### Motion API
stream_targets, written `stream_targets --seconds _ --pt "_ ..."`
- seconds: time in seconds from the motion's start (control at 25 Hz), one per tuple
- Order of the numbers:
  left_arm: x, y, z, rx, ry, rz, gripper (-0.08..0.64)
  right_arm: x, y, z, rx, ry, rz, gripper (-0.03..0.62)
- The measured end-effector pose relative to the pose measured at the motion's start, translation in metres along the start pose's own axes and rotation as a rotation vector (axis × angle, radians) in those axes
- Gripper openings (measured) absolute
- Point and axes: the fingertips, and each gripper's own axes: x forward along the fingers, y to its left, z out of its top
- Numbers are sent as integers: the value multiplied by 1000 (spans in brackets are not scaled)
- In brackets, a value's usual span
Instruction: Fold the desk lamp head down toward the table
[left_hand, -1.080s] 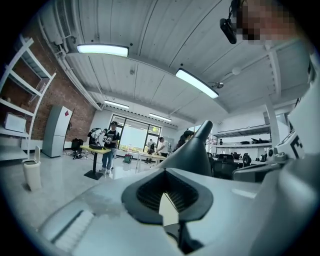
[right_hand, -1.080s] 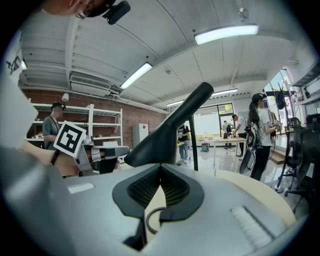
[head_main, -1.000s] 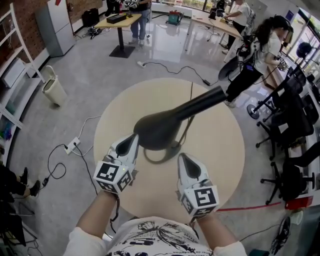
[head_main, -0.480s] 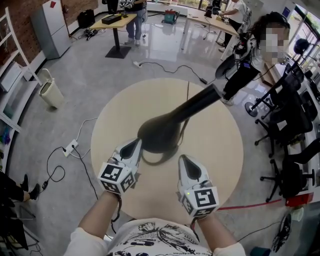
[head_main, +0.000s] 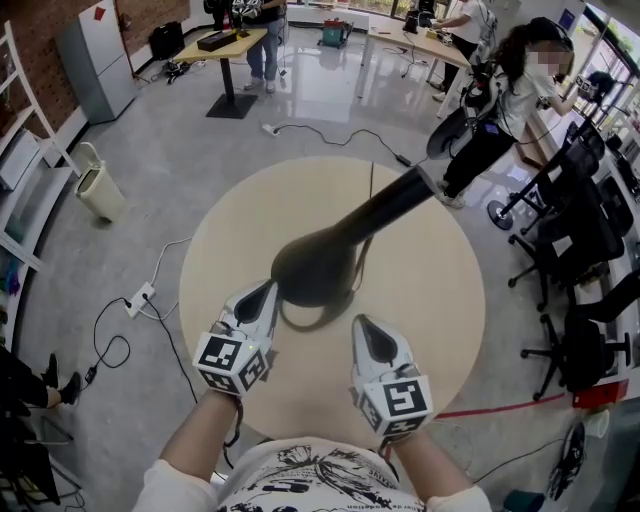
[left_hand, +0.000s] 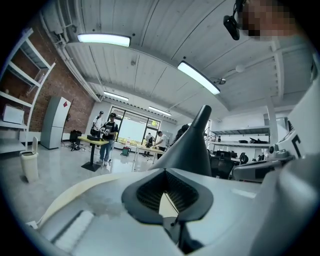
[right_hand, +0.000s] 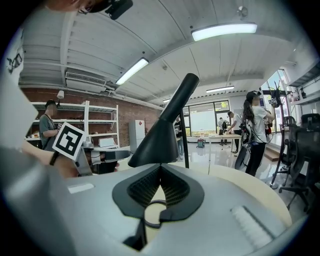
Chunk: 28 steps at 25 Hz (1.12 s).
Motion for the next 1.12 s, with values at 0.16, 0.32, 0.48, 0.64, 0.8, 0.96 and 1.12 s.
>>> stream_targets --seconds 0.16,0.32,0.48,0.64,0.8,0.96,1.12 --pt "-22 -17 20 65 -60 5 6 -4 1 4 -32 -23 -21 9" --pt "-48 -46 32 102 -86 -11 6 -16 8 8 -61 -55 -42 9" --pt "-71 -68 27 96 -62 -51 6 -32 25 9 -81 -74 -56 9" --pt "-97 -81 12 56 -38 -100 6 -50 48 5 -108 -87 -64 9" --pt "-124 -97 -15 19 -5 -143 6 -74 62 -18 -95 -75 -100 9" --pt "-151 -110 -27 23 8 -156 6 -95 85 -33 -87 -70 -110 9" --pt "-180 -118 -28 30 -40 -119 6 -117 99 -45 -63 -63 -90 9"
